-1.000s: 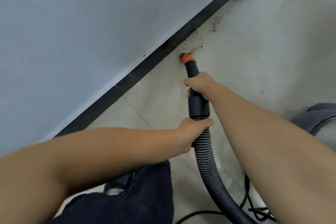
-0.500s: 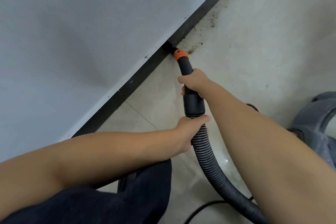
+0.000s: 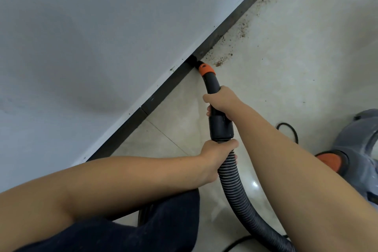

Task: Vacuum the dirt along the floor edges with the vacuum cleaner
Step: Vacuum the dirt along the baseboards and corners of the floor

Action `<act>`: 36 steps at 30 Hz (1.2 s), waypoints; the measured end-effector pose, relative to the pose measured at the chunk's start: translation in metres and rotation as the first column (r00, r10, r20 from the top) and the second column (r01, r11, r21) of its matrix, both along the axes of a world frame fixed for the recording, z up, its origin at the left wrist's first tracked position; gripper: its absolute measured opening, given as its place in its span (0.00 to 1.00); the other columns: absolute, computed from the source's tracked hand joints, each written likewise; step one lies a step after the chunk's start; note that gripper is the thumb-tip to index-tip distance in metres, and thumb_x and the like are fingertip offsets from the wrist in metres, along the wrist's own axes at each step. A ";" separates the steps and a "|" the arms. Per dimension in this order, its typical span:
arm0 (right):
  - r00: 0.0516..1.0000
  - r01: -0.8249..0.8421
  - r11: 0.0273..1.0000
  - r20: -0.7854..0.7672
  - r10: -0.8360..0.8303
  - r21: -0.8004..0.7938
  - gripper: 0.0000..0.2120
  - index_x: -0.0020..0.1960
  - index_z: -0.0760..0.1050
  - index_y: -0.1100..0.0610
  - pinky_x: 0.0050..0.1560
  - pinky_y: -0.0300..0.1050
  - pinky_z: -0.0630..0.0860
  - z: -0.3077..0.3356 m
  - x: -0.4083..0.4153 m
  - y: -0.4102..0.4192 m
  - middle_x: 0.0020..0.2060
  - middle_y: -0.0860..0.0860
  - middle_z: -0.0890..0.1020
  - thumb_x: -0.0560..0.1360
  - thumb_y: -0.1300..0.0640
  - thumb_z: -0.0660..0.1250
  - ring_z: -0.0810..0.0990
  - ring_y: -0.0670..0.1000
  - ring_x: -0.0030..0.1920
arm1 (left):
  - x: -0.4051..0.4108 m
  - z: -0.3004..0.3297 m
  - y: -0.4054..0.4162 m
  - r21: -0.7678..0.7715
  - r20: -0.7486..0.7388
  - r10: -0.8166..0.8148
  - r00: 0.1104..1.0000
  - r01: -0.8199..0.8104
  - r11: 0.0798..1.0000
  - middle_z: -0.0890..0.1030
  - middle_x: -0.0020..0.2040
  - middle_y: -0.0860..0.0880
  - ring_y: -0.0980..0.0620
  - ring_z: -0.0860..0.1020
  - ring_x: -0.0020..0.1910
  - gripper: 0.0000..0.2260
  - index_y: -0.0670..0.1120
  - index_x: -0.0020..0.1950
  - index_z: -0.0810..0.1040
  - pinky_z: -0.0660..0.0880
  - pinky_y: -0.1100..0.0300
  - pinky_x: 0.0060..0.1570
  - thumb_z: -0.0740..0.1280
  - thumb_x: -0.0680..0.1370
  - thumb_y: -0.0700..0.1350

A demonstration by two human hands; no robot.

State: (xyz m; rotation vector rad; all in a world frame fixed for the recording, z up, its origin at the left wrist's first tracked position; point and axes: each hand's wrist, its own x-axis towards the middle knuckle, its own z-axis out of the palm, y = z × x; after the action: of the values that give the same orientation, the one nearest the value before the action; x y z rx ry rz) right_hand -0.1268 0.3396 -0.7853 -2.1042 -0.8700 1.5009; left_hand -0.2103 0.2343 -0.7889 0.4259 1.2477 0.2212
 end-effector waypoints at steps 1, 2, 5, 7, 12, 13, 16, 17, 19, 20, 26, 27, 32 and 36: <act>1.000 0.004 1.000 0.009 -0.004 0.002 0.12 0.54 0.67 0.59 0.32 0.43 0.77 0.001 0.002 0.004 0.31 0.55 0.79 0.73 0.60 0.65 0.78 0.50 0.22 | 0.001 0.001 0.005 0.000 0.009 -0.004 1.000 0.004 1.000 0.77 0.32 0.46 0.51 0.76 0.29 0.07 0.41 0.49 0.75 0.75 0.60 0.34 0.70 0.74 0.42; 1.000 0.008 1.000 0.016 -0.008 0.002 0.12 0.53 0.67 0.58 0.32 0.43 0.77 0.002 0.004 0.007 0.31 0.55 0.79 0.73 0.60 0.65 0.78 0.50 0.22 | 0.003 0.001 0.009 -0.001 0.018 -0.007 1.000 0.007 1.000 0.77 0.33 0.46 0.50 0.76 0.29 0.07 0.41 0.49 0.75 0.75 0.59 0.34 0.70 0.74 0.42; 0.999 0.034 0.999 0.025 -0.034 -0.004 0.12 0.54 0.66 0.59 0.32 0.42 0.77 0.005 0.012 0.012 0.31 0.55 0.78 0.73 0.61 0.64 0.78 0.50 0.24 | 0.008 0.001 0.016 0.008 0.028 -0.032 0.999 0.032 0.999 0.77 0.34 0.45 0.49 0.76 0.31 0.07 0.41 0.50 0.74 0.76 0.57 0.38 0.69 0.74 0.41; 0.997 0.065 0.998 0.036 -0.064 -0.012 0.12 0.54 0.67 0.59 0.31 0.42 0.76 0.007 0.019 0.008 0.31 0.55 0.78 0.72 0.61 0.65 0.78 0.50 0.24 | 0.013 0.000 0.015 0.016 0.020 -0.065 0.998 0.065 0.998 0.77 0.35 0.44 0.49 0.76 0.31 0.06 0.41 0.48 0.74 0.76 0.57 0.38 0.69 0.74 0.41; 0.989 0.145 0.989 0.026 -0.144 -0.032 0.12 0.54 0.68 0.59 0.27 0.40 0.76 0.009 0.046 -0.010 0.31 0.55 0.78 0.73 0.61 0.65 0.78 0.49 0.22 | 0.032 0.001 0.003 0.020 0.020 -0.136 0.991 0.136 0.991 0.76 0.37 0.45 0.48 0.75 0.34 0.05 0.42 0.46 0.75 0.75 0.56 0.42 0.69 0.73 0.41; 0.988 0.156 0.987 0.026 -0.155 -0.034 0.12 0.54 0.68 0.59 0.27 0.40 0.76 0.009 0.050 -0.011 0.31 0.55 0.78 0.73 0.61 0.65 0.78 0.48 0.21 | 0.036 0.002 0.002 0.019 0.026 -0.140 0.990 0.140 0.990 0.76 0.37 0.45 0.48 0.75 0.34 0.05 0.42 0.45 0.74 0.75 0.56 0.42 0.69 0.73 0.41; 0.986 0.167 0.985 0.022 -0.166 -0.033 0.12 0.55 0.67 0.60 0.29 0.41 0.76 0.010 0.056 -0.008 0.31 0.55 0.78 0.73 0.62 0.65 0.78 0.48 0.21 | 0.041 0.004 0.005 0.017 0.031 -0.132 0.991 0.132 0.991 0.75 0.36 0.46 0.49 0.75 0.34 0.04 0.43 0.44 0.74 0.74 0.56 0.42 0.68 0.73 0.40; 0.987 0.161 0.987 0.019 -0.160 -0.030 0.13 0.55 0.67 0.60 0.29 0.42 0.77 0.010 0.056 -0.004 0.31 0.55 0.78 0.73 0.62 0.65 0.78 0.49 0.22 | 0.041 0.004 0.008 0.018 0.027 -0.122 0.992 0.122 0.992 0.76 0.36 0.46 0.49 0.75 0.34 0.04 0.43 0.44 0.74 0.74 0.56 0.42 0.68 0.73 0.40; 0.991 0.135 0.991 0.015 -0.134 -0.021 0.13 0.55 0.67 0.60 0.31 0.42 0.77 0.009 0.051 0.005 0.31 0.55 0.78 0.73 0.62 0.65 0.78 0.49 0.22 | 0.039 0.004 0.015 0.019 0.013 -0.089 0.996 0.089 0.996 0.76 0.36 0.46 0.49 0.75 0.34 0.04 0.43 0.44 0.74 0.75 0.56 0.42 0.68 0.74 0.40; 0.993 0.118 0.993 0.016 -0.118 -0.015 0.13 0.55 0.67 0.60 0.31 0.43 0.78 0.008 0.046 0.011 0.31 0.55 0.78 0.73 0.61 0.65 0.78 0.49 0.22 | 0.037 0.003 0.019 0.022 0.002 -0.069 0.998 0.069 0.997 0.76 0.36 0.46 0.49 0.75 0.34 0.04 0.42 0.45 0.74 0.75 0.56 0.41 0.68 0.74 0.41; 0.998 0.061 0.998 0.008 -0.061 0.016 0.14 0.55 0.67 0.60 0.39 0.47 0.79 0.003 0.024 0.030 0.29 0.55 0.78 0.72 0.61 0.65 0.79 0.51 0.25 | 0.023 0.001 0.033 0.030 -0.018 0.014 1.000 -0.014 0.999 0.76 0.34 0.46 0.50 0.74 0.30 0.04 0.42 0.45 0.73 0.74 0.59 0.36 0.67 0.75 0.40; 0.998 0.061 0.998 0.006 -0.061 0.014 0.13 0.55 0.67 0.60 0.38 0.47 0.79 0.004 0.025 0.028 0.29 0.55 0.78 0.72 0.61 0.65 0.79 0.51 0.25 | 0.024 0.001 0.032 0.032 -0.021 0.002 1.000 -0.001 0.999 0.76 0.35 0.45 0.50 0.74 0.30 0.04 0.41 0.45 0.73 0.74 0.58 0.37 0.67 0.74 0.40; 0.995 0.095 0.995 0.008 -0.095 -0.016 0.12 0.53 0.67 0.59 0.33 0.44 0.78 0.005 0.046 0.005 0.30 0.54 0.79 0.72 0.61 0.65 0.79 0.50 0.24 | 0.037 0.000 0.014 0.019 -0.036 -0.097 0.995 0.098 0.995 0.77 0.39 0.44 0.47 0.75 0.35 0.05 0.41 0.46 0.74 0.75 0.56 0.41 0.68 0.73 0.41; 0.975 0.224 0.975 0.006 -0.224 -0.014 0.12 0.55 0.68 0.60 0.27 0.40 0.76 0.005 0.069 -0.007 0.30 0.55 0.78 0.73 0.62 0.65 0.78 0.49 0.22 | 0.051 0.002 0.011 0.027 -0.013 -0.155 0.988 0.155 0.987 0.75 0.36 0.47 0.48 0.75 0.35 0.04 0.43 0.45 0.75 0.73 0.57 0.41 0.69 0.74 0.40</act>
State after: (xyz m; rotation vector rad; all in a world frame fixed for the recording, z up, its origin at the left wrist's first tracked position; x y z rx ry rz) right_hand -0.0576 0.3324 -0.7800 -2.1362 -0.6005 1.3893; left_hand -0.1596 0.2454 -0.7868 0.5469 1.2169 0.1041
